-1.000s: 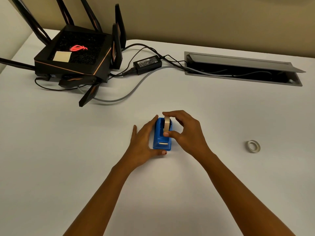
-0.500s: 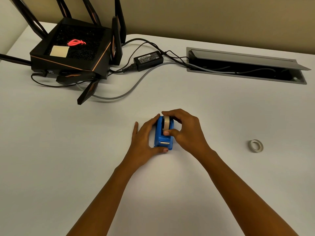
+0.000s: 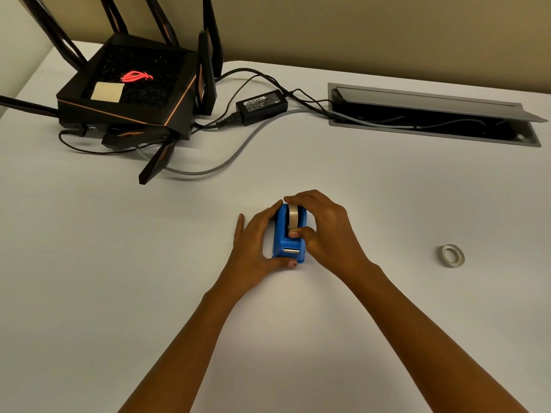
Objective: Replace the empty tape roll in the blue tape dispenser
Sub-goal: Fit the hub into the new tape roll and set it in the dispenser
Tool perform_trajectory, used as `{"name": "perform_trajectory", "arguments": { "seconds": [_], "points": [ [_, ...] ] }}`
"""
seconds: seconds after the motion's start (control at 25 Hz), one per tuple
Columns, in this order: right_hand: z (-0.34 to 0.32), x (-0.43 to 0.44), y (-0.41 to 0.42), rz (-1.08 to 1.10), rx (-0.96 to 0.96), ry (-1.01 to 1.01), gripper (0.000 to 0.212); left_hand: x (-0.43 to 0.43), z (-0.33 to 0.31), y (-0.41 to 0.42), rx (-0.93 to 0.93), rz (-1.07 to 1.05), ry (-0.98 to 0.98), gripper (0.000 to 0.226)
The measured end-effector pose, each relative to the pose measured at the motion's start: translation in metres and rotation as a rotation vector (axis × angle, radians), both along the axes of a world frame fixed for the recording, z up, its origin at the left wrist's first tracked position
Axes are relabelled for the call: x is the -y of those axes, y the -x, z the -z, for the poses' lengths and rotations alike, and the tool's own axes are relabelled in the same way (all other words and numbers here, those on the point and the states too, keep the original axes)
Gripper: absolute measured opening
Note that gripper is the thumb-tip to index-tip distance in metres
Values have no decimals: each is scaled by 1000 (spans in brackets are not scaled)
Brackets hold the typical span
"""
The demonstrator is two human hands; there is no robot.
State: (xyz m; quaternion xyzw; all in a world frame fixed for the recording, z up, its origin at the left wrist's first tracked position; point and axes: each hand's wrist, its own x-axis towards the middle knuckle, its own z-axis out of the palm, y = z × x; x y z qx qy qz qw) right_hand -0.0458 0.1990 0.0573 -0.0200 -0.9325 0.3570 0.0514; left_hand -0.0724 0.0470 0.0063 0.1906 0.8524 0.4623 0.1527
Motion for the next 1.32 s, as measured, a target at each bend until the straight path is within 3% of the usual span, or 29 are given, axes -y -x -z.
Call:
{"name": "perform_trajectory", "arguments": {
  "seconds": [0.2,0.48,0.64,1.12,1.32],
  "points": [
    [3,6,-3,-4,95,7,47,2,6,3,-13,22,-23,87],
    [0,9,2,19,45,-51,44,3,3,2,-1,43,-61,87],
    [-1,5,4,26,95,-13,45,2,1,2,-16,29,-42,89],
    [13,12,-15,128,5,174,56,0,3,1,-27,20,-29,91],
    [10,11,-16,118,-35,144,44,2,6,1,-29,16,-25,86]
  ]
}}
